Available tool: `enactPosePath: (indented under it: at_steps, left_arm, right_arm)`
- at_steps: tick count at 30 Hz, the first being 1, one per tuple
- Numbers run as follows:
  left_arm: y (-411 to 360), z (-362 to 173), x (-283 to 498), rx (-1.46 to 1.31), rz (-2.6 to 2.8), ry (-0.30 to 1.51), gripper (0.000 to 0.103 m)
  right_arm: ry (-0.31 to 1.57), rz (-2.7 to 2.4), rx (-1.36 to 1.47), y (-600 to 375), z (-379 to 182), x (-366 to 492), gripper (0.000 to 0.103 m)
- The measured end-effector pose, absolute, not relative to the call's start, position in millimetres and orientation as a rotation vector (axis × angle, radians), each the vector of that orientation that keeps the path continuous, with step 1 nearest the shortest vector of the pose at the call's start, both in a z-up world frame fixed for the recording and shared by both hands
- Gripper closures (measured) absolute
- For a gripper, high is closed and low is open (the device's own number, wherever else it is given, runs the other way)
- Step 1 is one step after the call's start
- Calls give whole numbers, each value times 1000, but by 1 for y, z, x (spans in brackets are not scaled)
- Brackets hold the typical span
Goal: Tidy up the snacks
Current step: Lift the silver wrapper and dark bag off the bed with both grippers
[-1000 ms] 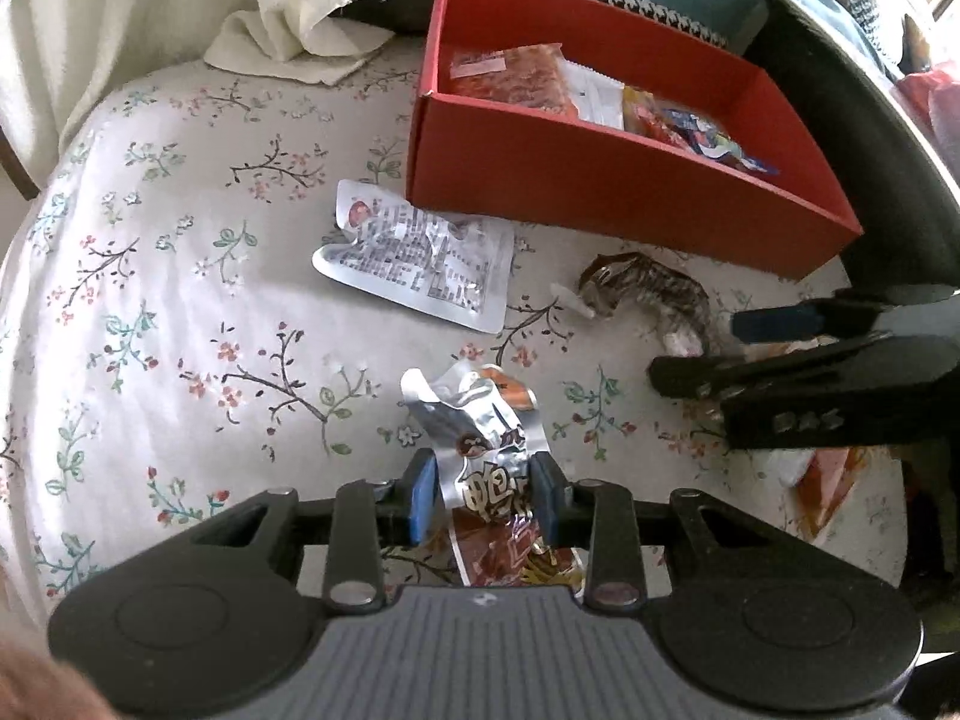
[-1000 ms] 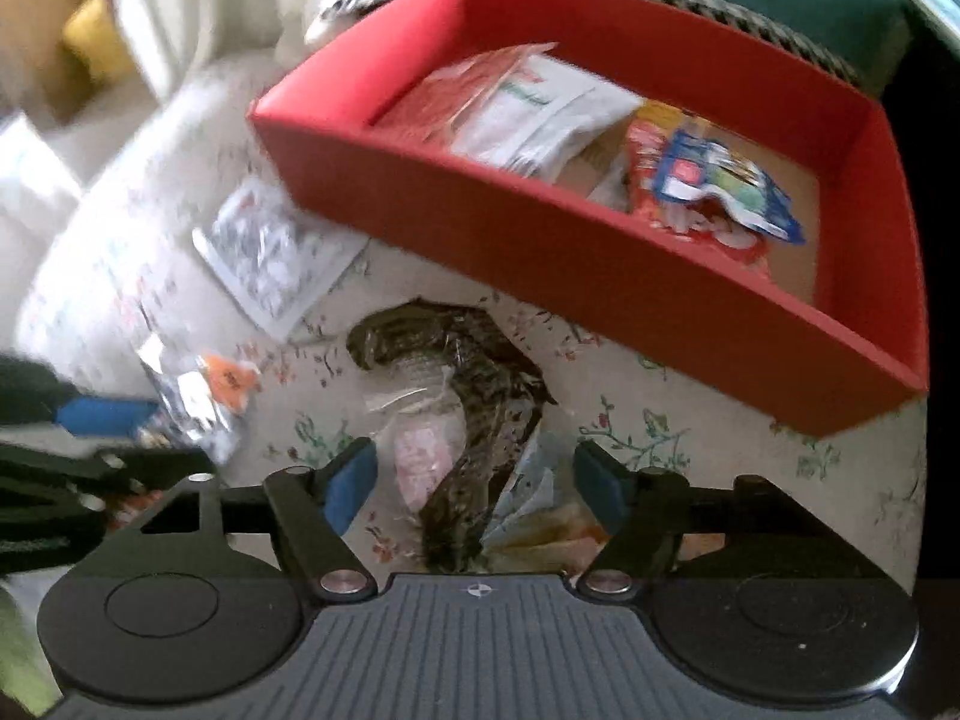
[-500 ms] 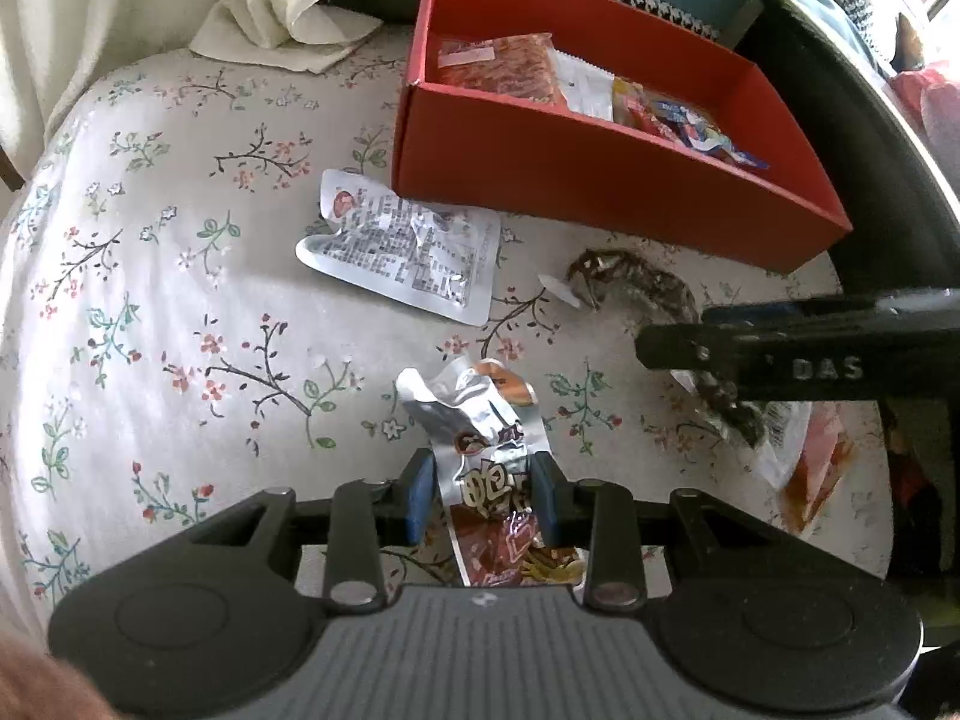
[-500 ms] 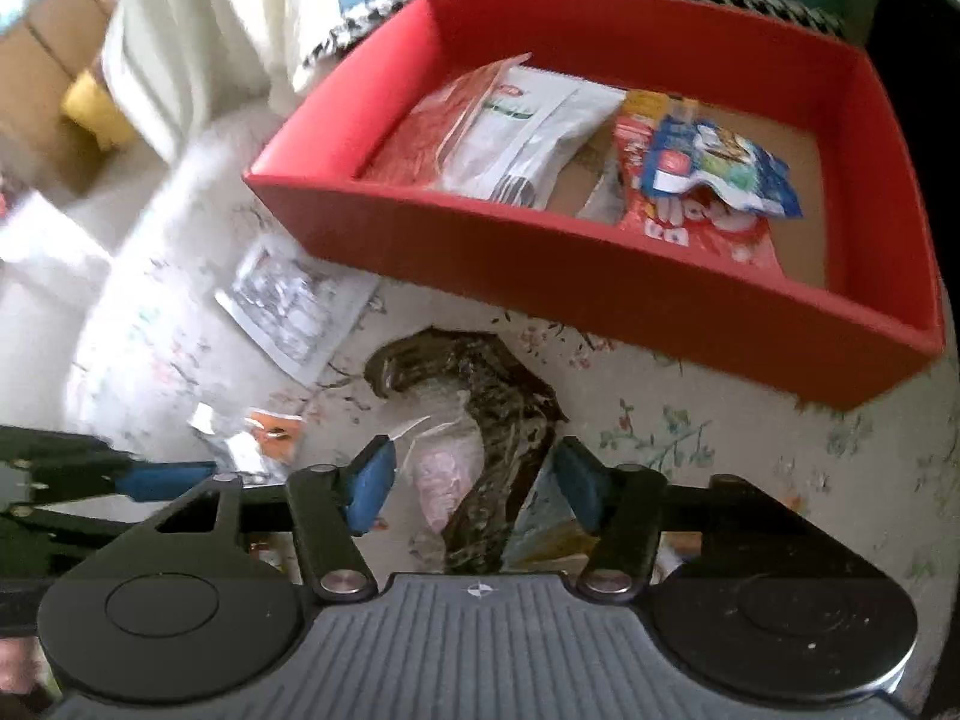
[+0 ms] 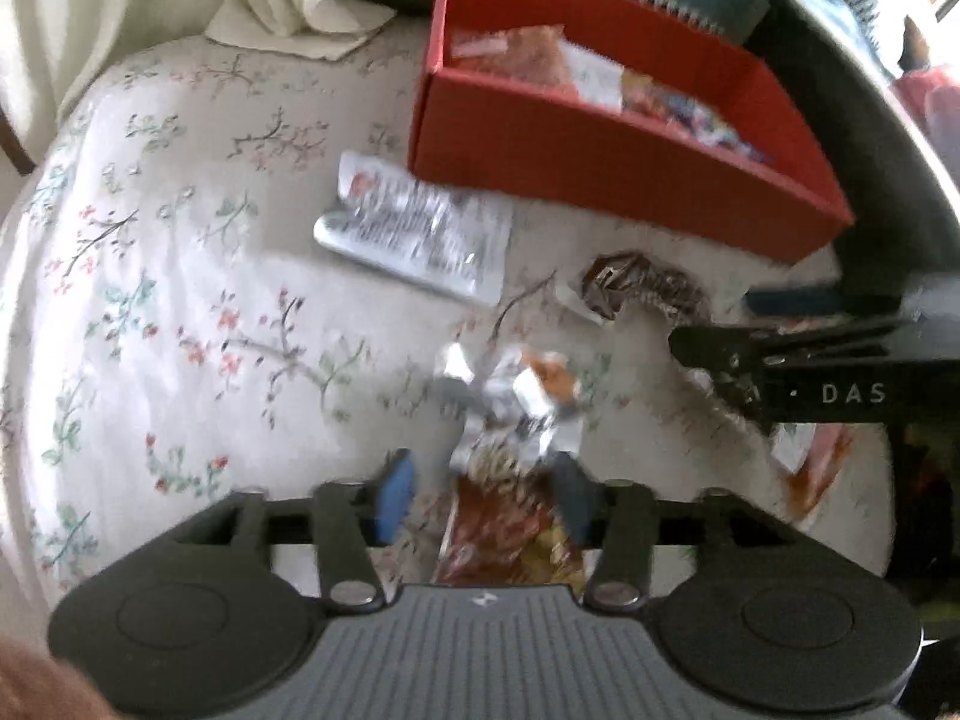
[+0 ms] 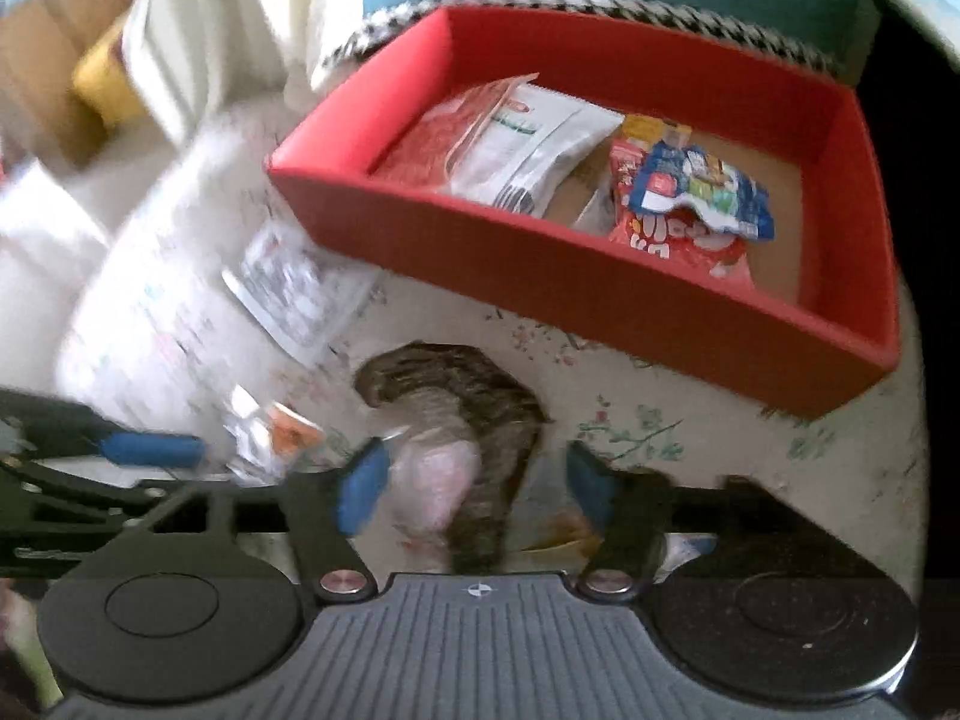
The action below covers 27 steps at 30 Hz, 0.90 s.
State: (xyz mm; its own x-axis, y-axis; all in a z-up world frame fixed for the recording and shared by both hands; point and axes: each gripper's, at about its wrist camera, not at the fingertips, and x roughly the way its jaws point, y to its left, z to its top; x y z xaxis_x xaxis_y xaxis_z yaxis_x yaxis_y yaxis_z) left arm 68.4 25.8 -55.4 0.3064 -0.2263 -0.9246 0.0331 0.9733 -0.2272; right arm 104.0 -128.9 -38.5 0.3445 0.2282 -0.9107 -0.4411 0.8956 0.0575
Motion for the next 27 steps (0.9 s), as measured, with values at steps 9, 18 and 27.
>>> enactPosePath:
  at_steps: [9, 18, 27]
  left_arm:
    - [-10, -68, 64, -49, -137, 1177, 19]
    - [-2, -59, 61, -121, -248, 1186, 76]
    - [18, -60, 60, -121, -232, 1195, 58]
  right_arm:
    - [1204, 430, -285, -146, -65, 102, 7]
    - [1231, 446, -122, -146, -52, 79, 43]
    - [1248, 459, -205, -122, -58, 53, 27]
